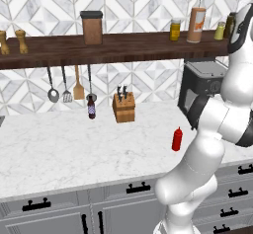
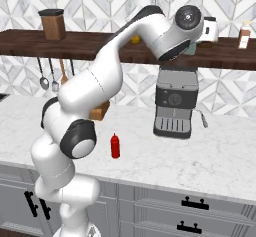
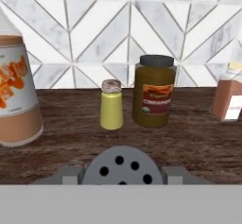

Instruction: Put the shaker and condiment bottle from the counter next to their counterparts in the cabinet.

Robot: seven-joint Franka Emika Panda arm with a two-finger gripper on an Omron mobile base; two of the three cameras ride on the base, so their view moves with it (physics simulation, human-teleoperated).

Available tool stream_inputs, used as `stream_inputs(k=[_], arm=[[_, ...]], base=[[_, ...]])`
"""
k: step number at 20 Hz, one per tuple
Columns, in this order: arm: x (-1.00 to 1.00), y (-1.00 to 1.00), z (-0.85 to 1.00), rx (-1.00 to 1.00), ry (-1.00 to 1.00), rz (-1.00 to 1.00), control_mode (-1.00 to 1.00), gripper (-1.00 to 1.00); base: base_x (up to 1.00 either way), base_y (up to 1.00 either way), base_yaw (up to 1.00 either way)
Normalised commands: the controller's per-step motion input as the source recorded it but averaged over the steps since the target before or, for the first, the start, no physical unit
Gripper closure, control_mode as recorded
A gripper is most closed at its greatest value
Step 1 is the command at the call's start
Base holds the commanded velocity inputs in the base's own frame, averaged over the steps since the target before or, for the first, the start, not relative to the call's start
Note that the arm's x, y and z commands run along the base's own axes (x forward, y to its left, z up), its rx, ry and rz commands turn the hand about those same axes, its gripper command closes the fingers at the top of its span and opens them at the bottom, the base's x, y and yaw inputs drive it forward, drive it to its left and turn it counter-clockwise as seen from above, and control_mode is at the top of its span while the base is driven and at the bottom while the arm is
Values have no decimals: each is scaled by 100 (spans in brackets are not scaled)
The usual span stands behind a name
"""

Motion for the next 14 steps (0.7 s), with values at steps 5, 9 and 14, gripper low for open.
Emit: stream_inputs(k=[5, 9, 14], arm=[[36, 25, 0, -4, 0, 0, -100, 100], [0, 2, 0, -2, 0, 0, -100, 100], [6, -4, 0, 0, 6, 0, -100, 100]], base=[[0, 0, 0], [0, 0, 0], [0, 0, 0]])
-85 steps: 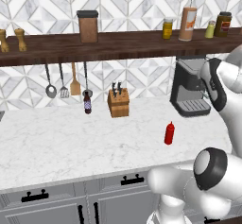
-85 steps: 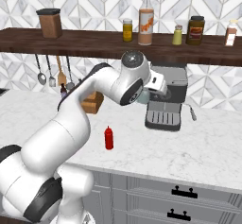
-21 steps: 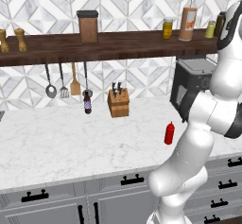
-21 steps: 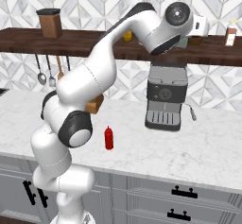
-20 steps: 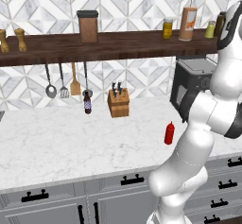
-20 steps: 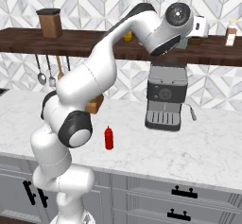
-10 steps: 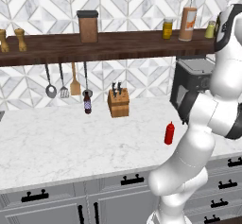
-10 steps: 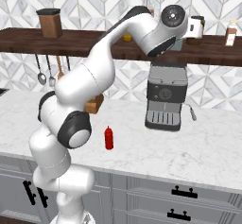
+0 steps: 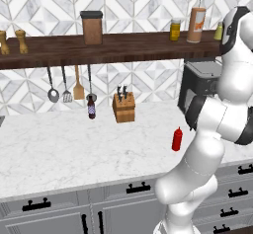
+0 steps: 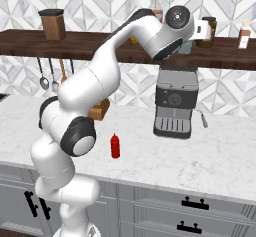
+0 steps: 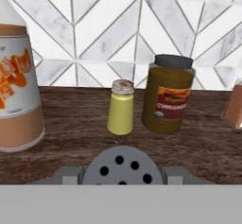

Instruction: Put the shaker and condiment bottle from the counter next to their counterparts in the cabinet.

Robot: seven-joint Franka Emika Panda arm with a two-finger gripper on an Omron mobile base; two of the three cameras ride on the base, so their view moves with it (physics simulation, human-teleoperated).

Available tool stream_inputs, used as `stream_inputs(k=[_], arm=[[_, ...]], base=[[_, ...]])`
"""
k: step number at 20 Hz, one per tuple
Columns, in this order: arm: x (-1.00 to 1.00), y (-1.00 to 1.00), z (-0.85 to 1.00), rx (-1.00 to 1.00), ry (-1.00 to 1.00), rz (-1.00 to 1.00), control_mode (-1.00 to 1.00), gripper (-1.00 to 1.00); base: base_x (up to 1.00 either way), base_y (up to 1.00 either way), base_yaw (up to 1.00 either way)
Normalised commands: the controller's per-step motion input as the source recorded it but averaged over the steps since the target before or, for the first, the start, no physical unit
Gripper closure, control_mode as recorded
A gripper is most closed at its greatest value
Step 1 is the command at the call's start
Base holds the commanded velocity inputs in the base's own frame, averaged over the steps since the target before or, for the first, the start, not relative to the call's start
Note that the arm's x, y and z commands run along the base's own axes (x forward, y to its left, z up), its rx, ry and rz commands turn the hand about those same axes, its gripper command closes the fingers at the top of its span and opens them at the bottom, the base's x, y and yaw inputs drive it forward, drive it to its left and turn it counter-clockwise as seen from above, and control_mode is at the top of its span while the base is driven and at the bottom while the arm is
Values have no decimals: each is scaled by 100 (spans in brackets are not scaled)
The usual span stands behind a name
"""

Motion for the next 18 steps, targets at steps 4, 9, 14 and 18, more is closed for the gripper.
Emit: stream_inputs(k=[4, 9, 14, 18], arm=[[20, -6, -9, 0, 23, 0, -100, 100], [9, 0, 0, 0, 3, 0, -100, 100], [9, 0, 0, 0, 2, 0, -100, 100], [5, 0, 0, 0, 0, 0, -100, 100]], base=[[0, 0, 0], [0, 0, 0], [0, 0, 0], [0, 0, 0]])
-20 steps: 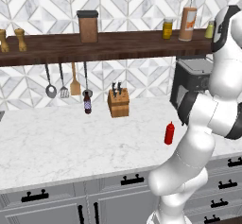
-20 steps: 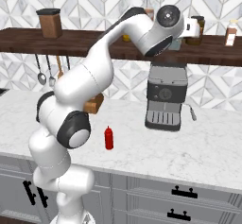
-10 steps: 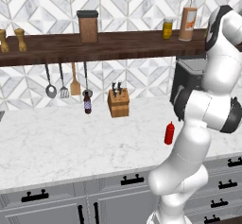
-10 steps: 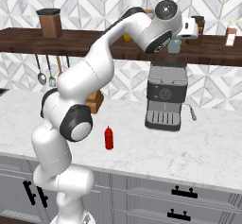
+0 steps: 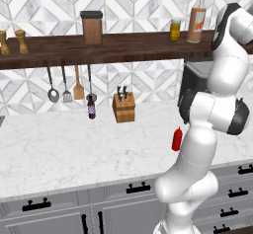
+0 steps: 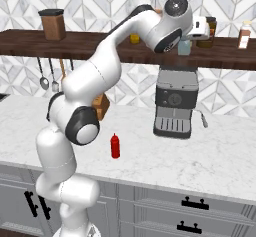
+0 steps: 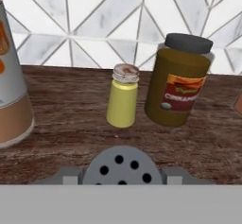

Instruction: Put the shaker and condiment bottle from the counter next to their counterparts in the cabinet.

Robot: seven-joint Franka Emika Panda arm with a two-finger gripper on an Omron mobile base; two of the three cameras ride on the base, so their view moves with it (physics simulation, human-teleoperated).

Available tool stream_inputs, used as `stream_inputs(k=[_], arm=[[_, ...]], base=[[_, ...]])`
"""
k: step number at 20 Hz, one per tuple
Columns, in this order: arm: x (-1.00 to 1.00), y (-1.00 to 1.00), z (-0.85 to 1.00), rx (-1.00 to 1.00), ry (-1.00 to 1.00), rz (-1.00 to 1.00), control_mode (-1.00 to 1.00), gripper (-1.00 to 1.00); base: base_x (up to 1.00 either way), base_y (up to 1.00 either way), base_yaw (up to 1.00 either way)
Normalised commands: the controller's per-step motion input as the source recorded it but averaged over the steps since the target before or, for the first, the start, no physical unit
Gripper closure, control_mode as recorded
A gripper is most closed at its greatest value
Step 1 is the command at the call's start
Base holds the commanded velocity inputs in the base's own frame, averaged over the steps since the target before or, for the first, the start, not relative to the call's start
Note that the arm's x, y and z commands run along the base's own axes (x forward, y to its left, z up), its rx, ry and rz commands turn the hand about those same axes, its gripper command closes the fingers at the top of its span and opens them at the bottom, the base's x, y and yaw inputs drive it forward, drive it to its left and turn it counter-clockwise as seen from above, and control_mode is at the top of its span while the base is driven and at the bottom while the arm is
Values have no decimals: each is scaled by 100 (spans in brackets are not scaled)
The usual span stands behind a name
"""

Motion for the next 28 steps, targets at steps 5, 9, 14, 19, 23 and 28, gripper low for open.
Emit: stream_inputs(k=[5, 9, 14, 19, 23, 28], arm=[[17, -2, 0, 0, 1, 0, -100, 100], [8, 0, -5, -2, 3, 0, -100, 100], [4, 0, -5, -1, 4, 0, -100, 100], [33, -5, -15, 0, 14, 0, -100, 100], [38, -15, -19, 0, 15, 0, -100, 100], [8, -27, -18, 0, 7, 0, -100, 100]], base=[[0, 0, 0], [0, 0, 0], [0, 0, 0], [0, 0, 0], [0, 0, 0], [0, 0, 0]])
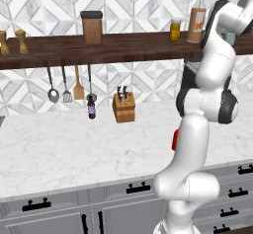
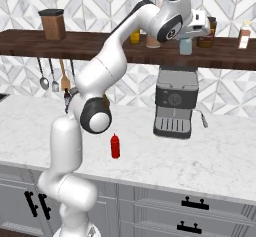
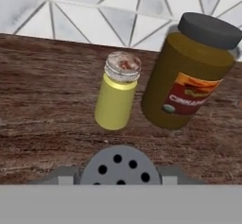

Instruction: Put the shaker and condiment bottle from the counter next to their counterparts in the cabinet.

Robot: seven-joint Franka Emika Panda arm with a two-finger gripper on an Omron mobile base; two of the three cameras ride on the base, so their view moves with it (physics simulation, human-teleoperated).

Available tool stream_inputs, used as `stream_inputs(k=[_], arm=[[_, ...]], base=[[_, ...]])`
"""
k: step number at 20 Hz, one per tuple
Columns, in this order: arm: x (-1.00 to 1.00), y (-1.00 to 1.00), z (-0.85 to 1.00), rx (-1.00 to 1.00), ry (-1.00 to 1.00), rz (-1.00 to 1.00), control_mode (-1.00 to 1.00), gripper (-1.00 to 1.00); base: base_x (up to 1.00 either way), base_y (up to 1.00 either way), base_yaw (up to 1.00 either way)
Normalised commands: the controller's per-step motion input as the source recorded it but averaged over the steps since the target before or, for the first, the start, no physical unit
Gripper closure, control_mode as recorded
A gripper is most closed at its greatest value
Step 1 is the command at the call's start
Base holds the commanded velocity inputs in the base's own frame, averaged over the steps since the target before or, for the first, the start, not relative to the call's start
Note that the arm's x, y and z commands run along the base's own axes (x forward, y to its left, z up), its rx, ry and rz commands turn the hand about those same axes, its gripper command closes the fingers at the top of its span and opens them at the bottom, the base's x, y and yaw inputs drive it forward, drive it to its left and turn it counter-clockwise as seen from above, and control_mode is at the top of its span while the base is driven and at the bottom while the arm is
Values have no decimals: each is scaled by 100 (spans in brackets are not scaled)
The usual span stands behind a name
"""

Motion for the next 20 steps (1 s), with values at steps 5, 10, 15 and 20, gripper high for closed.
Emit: stream_inputs(k=[5, 10, 15, 20], arm=[[0, -20, -26, 0, 6, 1, -100, 100], [0, 0, -43, 0, 13, 0, -100, -100], [0, -8, -34, 0, 12, 0, -100, -100], [0, -8, -13, 0, 7, 0, -100, -100]], base=[[0, 0, 0], [0, 0, 0], [0, 0, 0], [0, 0, 0]])
